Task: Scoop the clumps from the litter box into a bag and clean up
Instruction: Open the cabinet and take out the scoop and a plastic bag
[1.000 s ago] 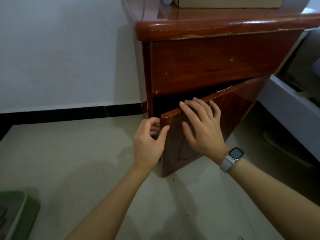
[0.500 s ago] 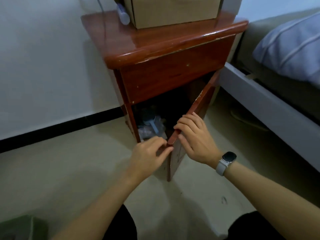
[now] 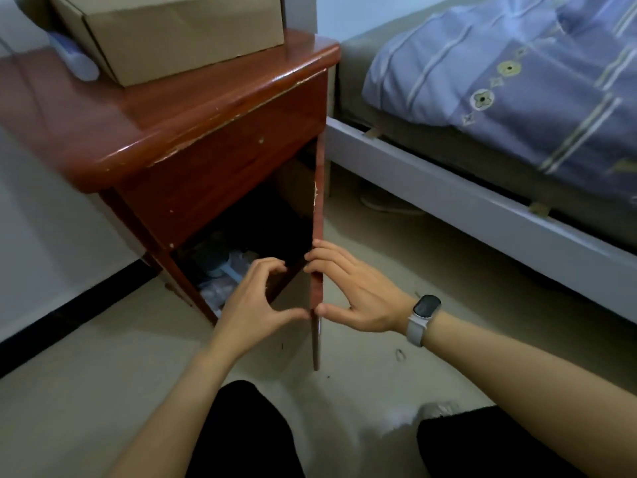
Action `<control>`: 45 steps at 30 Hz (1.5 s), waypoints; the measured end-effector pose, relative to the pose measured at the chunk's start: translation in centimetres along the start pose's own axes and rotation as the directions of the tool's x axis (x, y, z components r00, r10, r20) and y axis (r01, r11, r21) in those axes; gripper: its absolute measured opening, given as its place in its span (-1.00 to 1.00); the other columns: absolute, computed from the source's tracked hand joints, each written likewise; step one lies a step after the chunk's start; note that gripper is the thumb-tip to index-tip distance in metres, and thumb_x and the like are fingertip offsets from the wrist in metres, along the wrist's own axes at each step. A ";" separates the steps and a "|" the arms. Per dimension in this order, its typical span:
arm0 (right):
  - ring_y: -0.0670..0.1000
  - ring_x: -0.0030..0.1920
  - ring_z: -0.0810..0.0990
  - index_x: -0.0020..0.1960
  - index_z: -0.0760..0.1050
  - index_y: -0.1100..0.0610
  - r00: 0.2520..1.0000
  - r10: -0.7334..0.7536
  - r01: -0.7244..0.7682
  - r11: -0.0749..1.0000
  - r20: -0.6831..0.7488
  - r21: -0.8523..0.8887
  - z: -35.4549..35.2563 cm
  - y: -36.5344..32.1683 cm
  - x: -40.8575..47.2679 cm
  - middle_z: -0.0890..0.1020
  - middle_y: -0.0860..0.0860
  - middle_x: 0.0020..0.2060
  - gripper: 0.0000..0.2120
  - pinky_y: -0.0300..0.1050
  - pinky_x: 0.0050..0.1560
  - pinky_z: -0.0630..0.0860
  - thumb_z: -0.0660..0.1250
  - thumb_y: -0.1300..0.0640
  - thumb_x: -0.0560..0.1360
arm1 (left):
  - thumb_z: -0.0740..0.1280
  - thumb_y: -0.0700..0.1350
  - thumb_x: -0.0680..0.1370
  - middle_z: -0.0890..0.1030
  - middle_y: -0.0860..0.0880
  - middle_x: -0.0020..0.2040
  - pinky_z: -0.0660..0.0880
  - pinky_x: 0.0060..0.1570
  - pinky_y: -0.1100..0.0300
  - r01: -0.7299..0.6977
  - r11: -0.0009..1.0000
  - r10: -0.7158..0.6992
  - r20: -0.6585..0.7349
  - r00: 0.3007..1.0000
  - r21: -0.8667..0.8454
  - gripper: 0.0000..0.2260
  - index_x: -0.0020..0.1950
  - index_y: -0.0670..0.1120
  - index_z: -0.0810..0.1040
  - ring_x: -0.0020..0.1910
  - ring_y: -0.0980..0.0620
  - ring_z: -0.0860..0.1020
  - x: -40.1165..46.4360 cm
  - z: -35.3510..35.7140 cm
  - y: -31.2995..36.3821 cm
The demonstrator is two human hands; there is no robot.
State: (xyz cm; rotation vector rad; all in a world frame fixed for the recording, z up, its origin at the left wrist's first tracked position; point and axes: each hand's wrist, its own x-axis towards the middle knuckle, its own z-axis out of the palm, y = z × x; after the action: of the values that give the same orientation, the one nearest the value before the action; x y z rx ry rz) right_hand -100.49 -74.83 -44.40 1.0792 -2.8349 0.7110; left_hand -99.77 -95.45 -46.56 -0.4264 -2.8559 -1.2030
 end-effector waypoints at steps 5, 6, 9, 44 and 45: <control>-0.11 0.46 0.03 0.29 0.35 0.11 0.999 0.037 -0.037 0.999 -0.020 -0.004 -0.6 0.5 -1.3 0.33 0.01 0.36 -0.44 -0.35 0.32 0.16 0.16 -0.23 0.44 | 0.43 0.05 0.42 0.22 0.02 0.44 0.22 0.29 0.22 -0.052 0.995 0.055 -0.037 0.998 0.091 -0.31 0.46 0.02 0.18 0.42 0.07 0.21 2.8 0.3 0.6; -0.12 0.45 0.03 0.28 0.36 0.12 0.998 0.052 -0.052 0.999 -0.039 -0.004 -0.6 0.5 -1.7 0.34 0.02 0.35 -0.46 -0.43 0.26 0.17 0.16 -0.20 0.43 | 0.41 0.05 0.44 0.16 0.02 0.48 0.19 0.33 0.17 -0.084 0.990 0.087 -0.023 0.996 0.114 -0.29 0.49 0.03 0.12 0.45 0.06 0.14 3.6 0.4 1.2; -0.15 0.45 0.03 0.26 0.36 0.13 0.991 0.095 -0.093 0.995 -0.098 0.023 -0.6 0.7 -2.9 0.32 0.01 0.36 -0.50 -0.47 0.07 0.35 0.17 -0.10 0.40 | 0.34 0.05 0.49 -0.05 0.06 0.54 0.09 0.40 0.07 -0.185 0.969 0.174 0.079 0.982 0.166 -0.25 0.50 0.14 -0.10 0.50 0.07 -0.05 6.2 1.2 3.0; 0.16 0.48 0.09 0.46 0.13 0.19 0.710 0.541 -0.704 0.559 -0.450 -0.439 -5.1 11.4 -6.1 0.19 0.17 0.46 -0.37 0.13 0.43 -0.11 0.27 0.22 0.44 | 0.21 -0.02 0.56 -0.08 -0.03 0.55 -0.09 0.44 -0.09 -0.374 0.849 0.343 0.150 0.927 0.373 -0.42 0.52 0.06 0.03 0.51 -0.03 -0.17 17.8 13.5 10.9; 0.15 0.47 0.13 0.44 0.19 0.18 0.762 0.501 -0.647 0.620 -0.410 -0.444 -4.3 11.0 -6.0 0.24 0.16 0.44 -0.37 0.14 0.43 -0.07 0.30 0.23 0.42 | 0.20 0.00 0.57 -0.08 -0.03 0.55 -0.09 0.45 -0.07 -0.323 0.874 0.299 0.123 0.946 0.362 -0.44 0.51 0.06 0.04 0.51 -0.03 -0.16 16.7 13.6 9.5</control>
State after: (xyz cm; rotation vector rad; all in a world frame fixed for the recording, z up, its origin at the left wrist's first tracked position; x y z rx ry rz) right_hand -103.51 -62.03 -46.13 -0.0461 -2.8341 -0.0477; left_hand -112.19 -75.47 -47.55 -0.8737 -2.8227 -0.5761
